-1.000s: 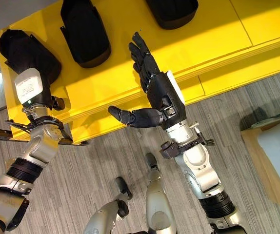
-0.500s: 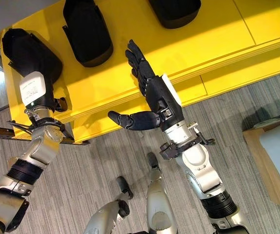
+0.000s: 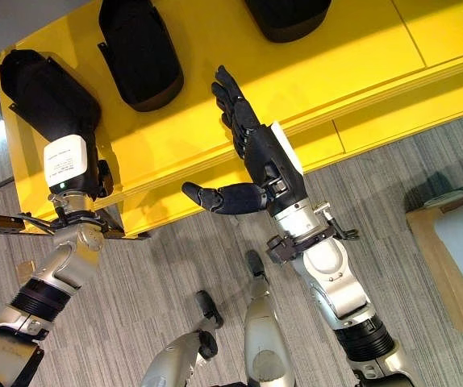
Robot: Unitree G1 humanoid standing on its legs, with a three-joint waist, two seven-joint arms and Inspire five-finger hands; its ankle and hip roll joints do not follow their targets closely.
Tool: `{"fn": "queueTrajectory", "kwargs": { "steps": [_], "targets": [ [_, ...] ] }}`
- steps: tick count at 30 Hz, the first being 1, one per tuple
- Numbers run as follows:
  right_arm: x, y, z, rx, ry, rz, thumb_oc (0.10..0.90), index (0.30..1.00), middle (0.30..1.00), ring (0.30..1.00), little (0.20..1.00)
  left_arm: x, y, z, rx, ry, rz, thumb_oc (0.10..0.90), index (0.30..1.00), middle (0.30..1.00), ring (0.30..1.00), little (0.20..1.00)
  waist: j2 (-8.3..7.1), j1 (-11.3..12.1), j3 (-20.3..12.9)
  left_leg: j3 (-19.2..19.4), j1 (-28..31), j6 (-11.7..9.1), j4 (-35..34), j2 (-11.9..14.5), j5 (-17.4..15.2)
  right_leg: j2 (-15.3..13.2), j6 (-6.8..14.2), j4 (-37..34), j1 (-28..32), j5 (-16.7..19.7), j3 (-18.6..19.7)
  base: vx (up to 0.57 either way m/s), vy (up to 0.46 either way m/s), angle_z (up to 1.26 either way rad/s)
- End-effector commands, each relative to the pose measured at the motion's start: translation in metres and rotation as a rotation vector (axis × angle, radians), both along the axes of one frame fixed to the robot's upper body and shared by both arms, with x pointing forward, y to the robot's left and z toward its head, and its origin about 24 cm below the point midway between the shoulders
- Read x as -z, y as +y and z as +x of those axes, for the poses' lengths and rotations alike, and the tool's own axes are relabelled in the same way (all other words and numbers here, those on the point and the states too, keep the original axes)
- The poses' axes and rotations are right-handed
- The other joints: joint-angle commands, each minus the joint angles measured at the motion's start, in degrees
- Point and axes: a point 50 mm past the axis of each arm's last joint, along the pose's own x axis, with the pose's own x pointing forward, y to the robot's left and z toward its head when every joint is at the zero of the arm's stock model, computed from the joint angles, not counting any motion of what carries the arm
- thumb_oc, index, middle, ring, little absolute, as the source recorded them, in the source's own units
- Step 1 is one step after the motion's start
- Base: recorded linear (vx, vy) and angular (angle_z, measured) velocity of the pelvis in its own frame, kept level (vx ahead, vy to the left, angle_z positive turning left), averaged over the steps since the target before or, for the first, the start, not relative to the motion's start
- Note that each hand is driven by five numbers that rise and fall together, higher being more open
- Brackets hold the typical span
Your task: Move parts from the plastic box to the shelf.
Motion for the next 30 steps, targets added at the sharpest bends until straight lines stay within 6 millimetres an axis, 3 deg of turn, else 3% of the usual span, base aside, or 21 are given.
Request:
{"fn": "queueTrajectory", "kwargs": {
  "steps": [1, 30],
  "targets": [
    [-0.046, 0.011, -0.039, -0.107, -0.310, 0.068, 0.900, 1.000, 1.000, 1.000, 1.000, -0.006, 0.014, -0.004, -0.018, 0.000, 0.090, 0.900, 1.000, 1.000, 1.000, 1.000, -0.37, -1.8, -2.8, -2.9, -4.5, -1.3, 11.4, 2.3, -4.4, -4.1, 2.5, 9.7, 0.0, -10.6, -5.3, 0.00, 0.000, 0.00],
    [-0.043, -0.001, -0.040, -0.077, -0.296, 0.015, 0.900, 1.000, 1.000, 1.000, 1.000, 0.034, 0.071, -0.024, -0.245, 0.242, 0.111, 0.900, 1.000, 1.000, 1.000, 1.000, 1.37, -1.6, -3.6, -3.2, -3.8, -1.3, 10.5, 1.7, -3.8, -4.8, 2.8, 9.3, 0.3, -10.3, -4.9, 0.00, 0.000, 0.00]
  ]
}}
